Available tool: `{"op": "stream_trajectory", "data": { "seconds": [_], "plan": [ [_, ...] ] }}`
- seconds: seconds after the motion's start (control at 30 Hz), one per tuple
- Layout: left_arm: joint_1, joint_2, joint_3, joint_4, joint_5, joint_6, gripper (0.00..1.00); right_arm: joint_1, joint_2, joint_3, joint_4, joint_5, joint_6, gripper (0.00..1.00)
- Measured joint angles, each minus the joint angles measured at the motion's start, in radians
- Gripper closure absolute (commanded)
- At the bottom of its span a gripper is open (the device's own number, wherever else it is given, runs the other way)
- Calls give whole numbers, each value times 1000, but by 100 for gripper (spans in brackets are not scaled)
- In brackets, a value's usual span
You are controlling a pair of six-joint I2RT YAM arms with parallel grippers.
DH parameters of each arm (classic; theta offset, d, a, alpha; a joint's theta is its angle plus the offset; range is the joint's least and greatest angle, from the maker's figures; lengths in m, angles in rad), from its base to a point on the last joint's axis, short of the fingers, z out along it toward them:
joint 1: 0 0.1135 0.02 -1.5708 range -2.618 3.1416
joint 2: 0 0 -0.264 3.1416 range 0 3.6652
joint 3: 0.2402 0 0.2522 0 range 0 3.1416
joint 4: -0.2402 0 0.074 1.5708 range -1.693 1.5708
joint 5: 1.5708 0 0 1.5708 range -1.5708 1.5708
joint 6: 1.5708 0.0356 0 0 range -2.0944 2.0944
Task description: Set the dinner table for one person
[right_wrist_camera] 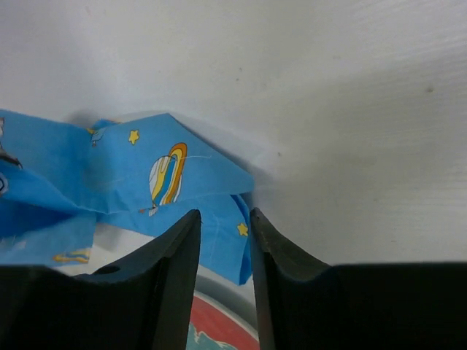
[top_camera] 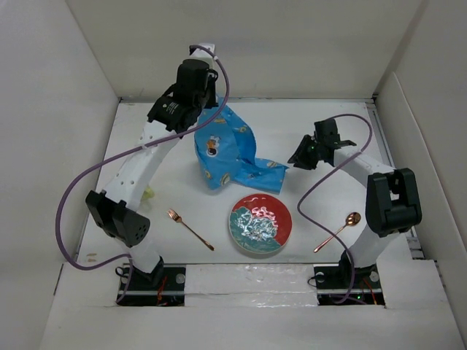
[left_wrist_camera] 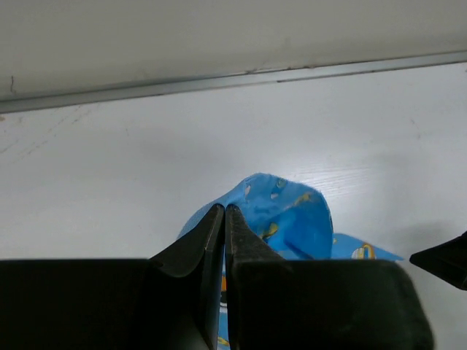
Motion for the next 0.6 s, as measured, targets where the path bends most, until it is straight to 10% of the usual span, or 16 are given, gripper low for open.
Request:
{"op": "stream_trajectory", "data": {
  "seconds": [0.1,0.3,0.6],
  "plan": [
    [19,-15,-60,0,6,0,100,39,36,21,-6,20,4,70],
    [40,-43,-105,7,18,0,100,53,95,50,-11,54,22,40],
    [47,-63,-106,38,37,0,100,68,126,84,-4,66,38,42]
  ]
}}
